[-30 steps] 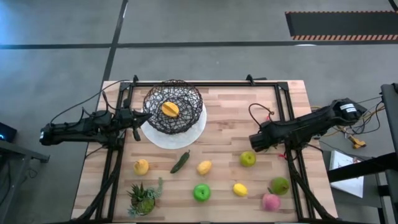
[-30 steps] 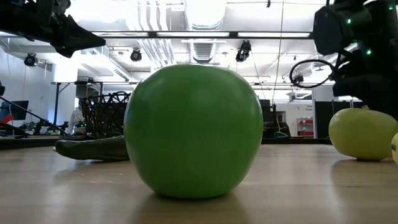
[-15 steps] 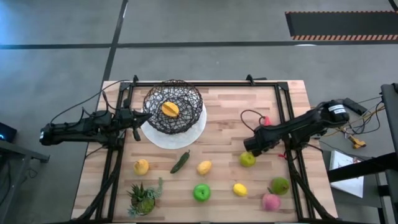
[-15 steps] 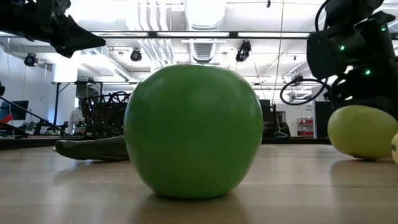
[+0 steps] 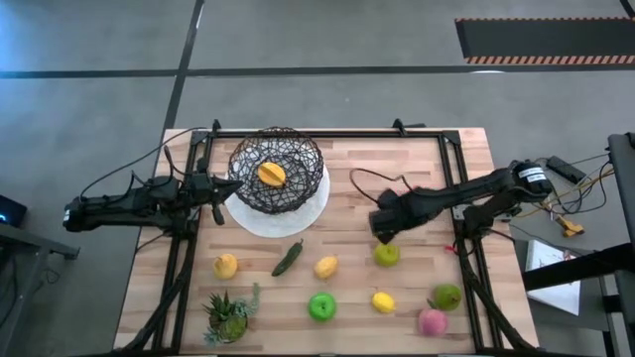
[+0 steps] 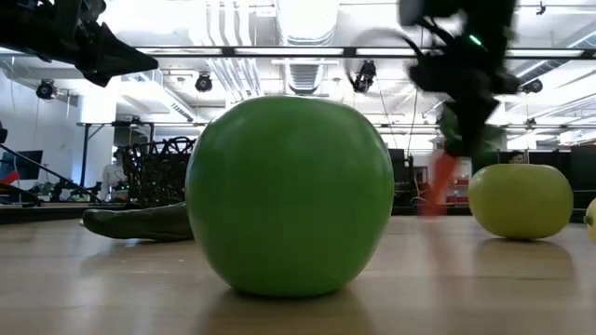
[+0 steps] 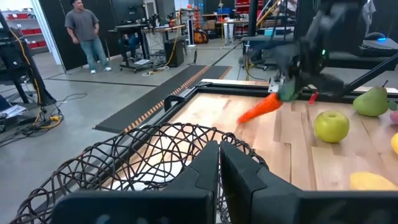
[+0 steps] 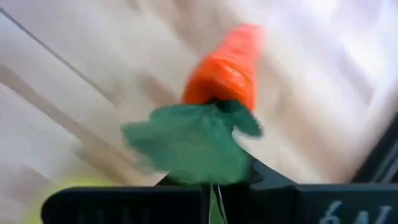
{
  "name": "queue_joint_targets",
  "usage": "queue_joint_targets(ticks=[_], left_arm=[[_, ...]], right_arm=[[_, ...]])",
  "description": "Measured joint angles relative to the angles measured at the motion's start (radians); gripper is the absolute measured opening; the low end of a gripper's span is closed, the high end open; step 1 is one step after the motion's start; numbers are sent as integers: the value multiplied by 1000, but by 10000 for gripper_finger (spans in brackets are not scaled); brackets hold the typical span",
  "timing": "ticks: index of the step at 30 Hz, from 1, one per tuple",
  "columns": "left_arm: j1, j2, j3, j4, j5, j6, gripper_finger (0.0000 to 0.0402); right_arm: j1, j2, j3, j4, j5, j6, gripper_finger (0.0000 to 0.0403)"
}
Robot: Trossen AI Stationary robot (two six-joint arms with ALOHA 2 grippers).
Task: Build produce basket
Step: Put the carrot into the wire basket
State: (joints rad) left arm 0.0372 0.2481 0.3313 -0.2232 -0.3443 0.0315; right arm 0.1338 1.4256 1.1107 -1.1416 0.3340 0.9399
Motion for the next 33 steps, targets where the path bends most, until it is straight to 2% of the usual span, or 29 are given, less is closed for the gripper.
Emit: queue_joint_targets(ticks=[5, 13, 17, 22, 27, 33], left_arm=[[0, 0, 0, 6, 0, 0, 0], [0, 1, 0, 5, 0, -1, 0], [0, 0, 0, 5, 0, -1, 0], [0, 0, 0, 5, 0, -2, 0], [0, 0, 0, 5, 0, -2, 0], [0, 1, 0, 4, 0, -2, 0]], right_arm=[[-60, 67, 233, 22, 131, -273, 9], [-161, 277, 538, 202, 139, -843, 9], [-188, 394, 709, 297, 139, -1045, 8], [-206, 526, 933, 310, 139, -1173, 8], [-232, 626, 1081, 309, 109, -1219, 8], [-300, 701, 1189, 317, -122, -1109, 8]])
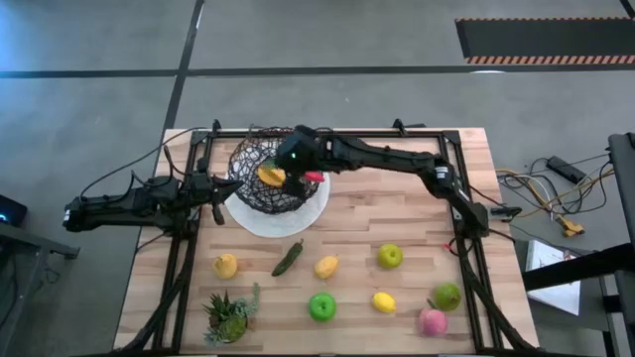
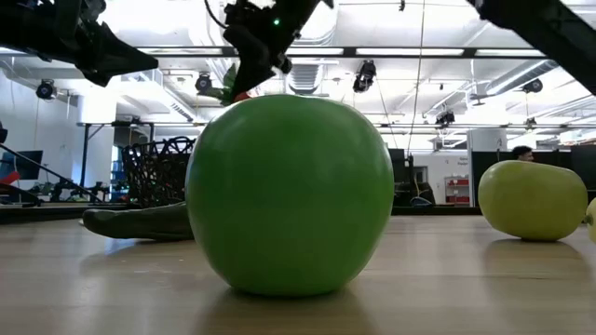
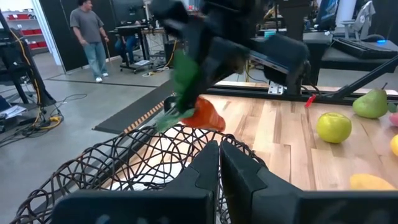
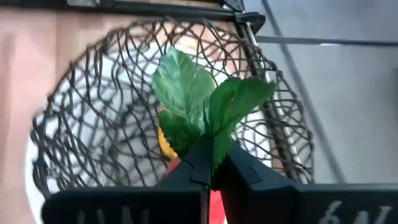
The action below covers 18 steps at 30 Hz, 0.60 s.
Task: Build produce basket
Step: Put the carrot into the wire basket
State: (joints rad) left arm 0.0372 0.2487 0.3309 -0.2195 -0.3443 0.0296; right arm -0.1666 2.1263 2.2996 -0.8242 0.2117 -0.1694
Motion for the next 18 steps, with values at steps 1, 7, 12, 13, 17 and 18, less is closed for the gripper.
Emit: queue_joint_targets(ticks=[1, 7, 12, 13, 17, 18], left_arm=[[0, 0, 0, 0, 0, 0, 0], [0, -1, -15, 1, 0, 0, 0], [0, -3, -48, 27, 0, 0, 0], [0, -3, -55, 35, 0, 0, 0], [0, -2, -70, 53, 0, 0, 0], [0, -2, -70, 53, 0, 0, 0]], right_arm=[[-8, 5, 11, 0, -17, 12, 8], [-27, 9, 14, 87, -33, 62, 8], [-56, 5, 0, 132, -36, 127, 8], [-63, 4, -10, 126, -38, 142, 8], [-89, 4, -54, 76, -83, 194, 8], [-95, 4, -62, 72, -109, 204, 8]])
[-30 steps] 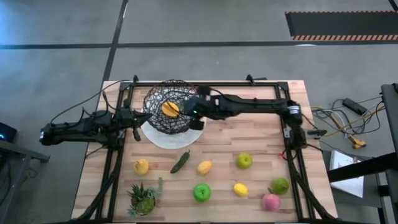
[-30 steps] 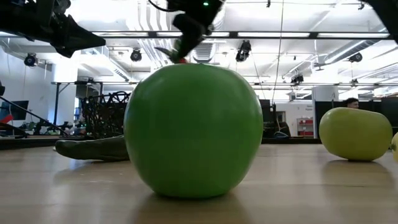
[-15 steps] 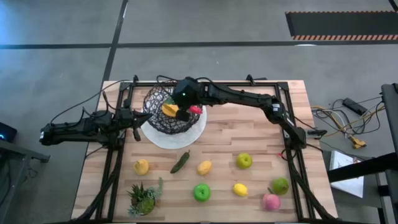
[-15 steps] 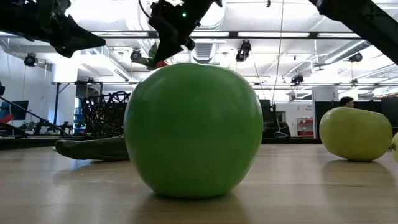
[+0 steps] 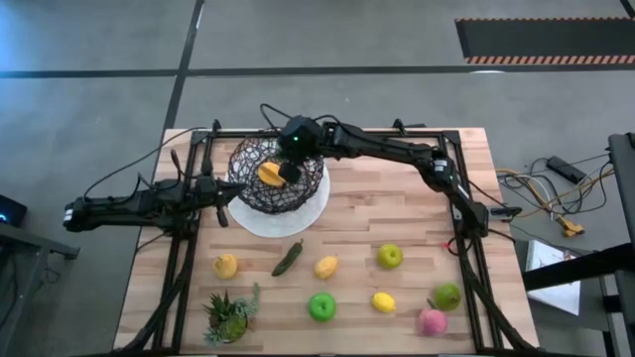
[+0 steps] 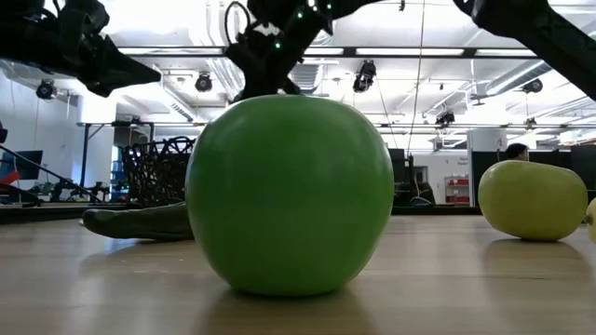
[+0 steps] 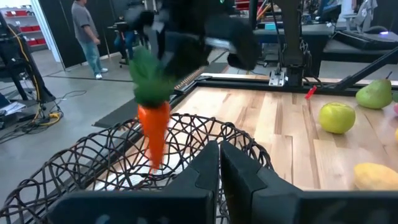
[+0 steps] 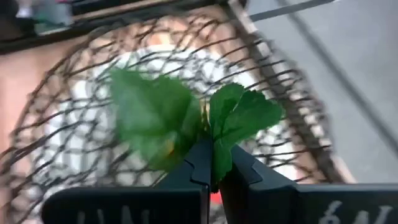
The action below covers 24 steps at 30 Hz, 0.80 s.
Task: Build produce basket
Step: Put the carrot into the wire basket
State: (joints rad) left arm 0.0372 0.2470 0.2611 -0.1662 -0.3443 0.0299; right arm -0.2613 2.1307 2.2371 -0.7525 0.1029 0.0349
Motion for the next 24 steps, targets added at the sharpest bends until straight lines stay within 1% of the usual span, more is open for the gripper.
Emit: queue_joint_targets(ticks=[4, 5, 13, 18, 20, 24], left_arm=[[0, -1, 0, 3, 0, 0, 0], [0, -1, 0, 4, 0, 0, 0], [0, -2, 0, 33, 0, 1, 0], [0, 0, 0, 34, 0, 1, 0], [0, 0, 0, 36, 0, 0, 0], [0, 0, -1, 51, 0, 0, 0]], right_arm=[[-21, -1, -24, 2, -143, 31, 8], [-29, -1, -31, 3, -158, 33, 8], [-100, 31, -58, 26, -155, 40, 8], [-151, 51, -92, 90, -131, 34, 9], [-171, 56, -100, 123, -107, 19, 13], [-206, 64, -101, 160, -103, 6, 34]])
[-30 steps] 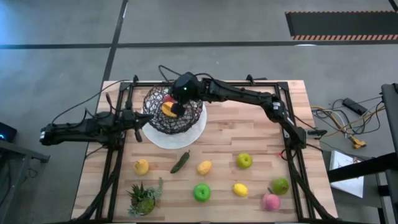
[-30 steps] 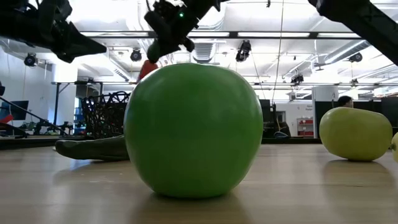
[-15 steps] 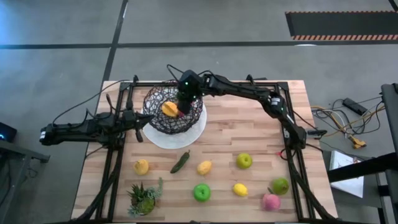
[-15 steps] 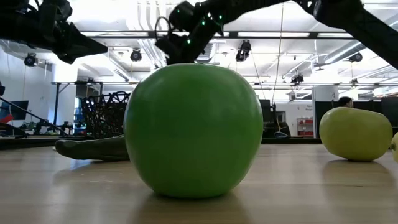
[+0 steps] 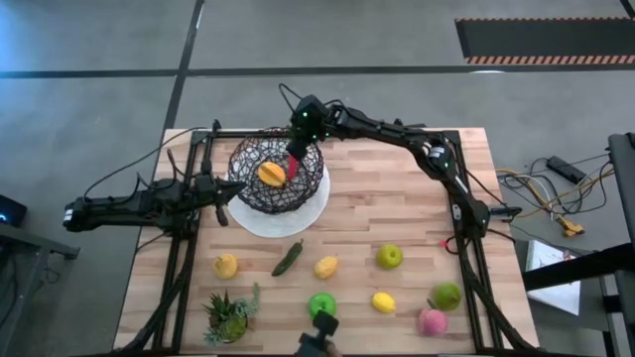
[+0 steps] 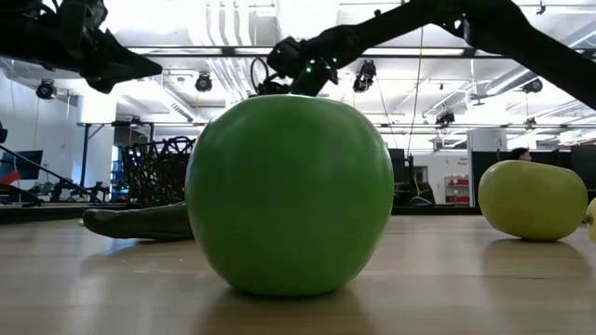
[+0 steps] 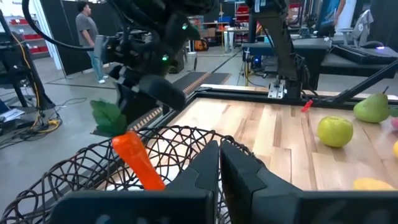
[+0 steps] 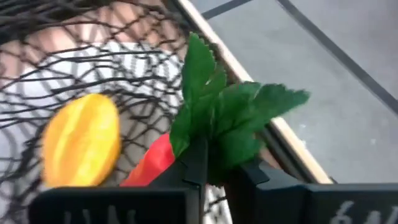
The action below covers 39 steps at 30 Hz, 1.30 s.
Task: Build produce basket
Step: Put the carrot into the wire basket, then put the yellow pear into the wire basket
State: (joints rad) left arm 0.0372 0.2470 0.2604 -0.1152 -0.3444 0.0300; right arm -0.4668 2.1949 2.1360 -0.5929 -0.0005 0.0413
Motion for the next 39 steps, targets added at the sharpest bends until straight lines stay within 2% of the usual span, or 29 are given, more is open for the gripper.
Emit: queue_joint_targets(ticks=[10, 13, 18, 24, 27, 30, 35, 39], left_arm=[[0, 1, 0, 3, 0, -13, 0], [0, 1, 0, 2, 0, -49, 0], [0, 1, 0, 2, 0, -70, 0], [-14, 1, -2, 2, 13, -70, 0], [-40, 1, -3, 2, 22, -52, 0], [-68, 5, -3, 3, 22, -44, 0], [-110, 53, -3, 13, 21, -43, 0], [-149, 187, 11, 64, -5, -112, 0]], right_arm=[[-24, 2, -1, 3, 3, -75, 152], [-21, -16, -1, -9, 63, -93, 175], [14, -62, 0, -60, 249, -187, 185], [91, -164, -62, -193, 285, -237, 169], [148, -263, -204, -169, 282, -266, 157], [207, -379, -423, -81, 280, -238, 143], [328, -591, -815, 214, 281, -148, 122], [419, -694, -1087, 448, 281, -68, 110]])
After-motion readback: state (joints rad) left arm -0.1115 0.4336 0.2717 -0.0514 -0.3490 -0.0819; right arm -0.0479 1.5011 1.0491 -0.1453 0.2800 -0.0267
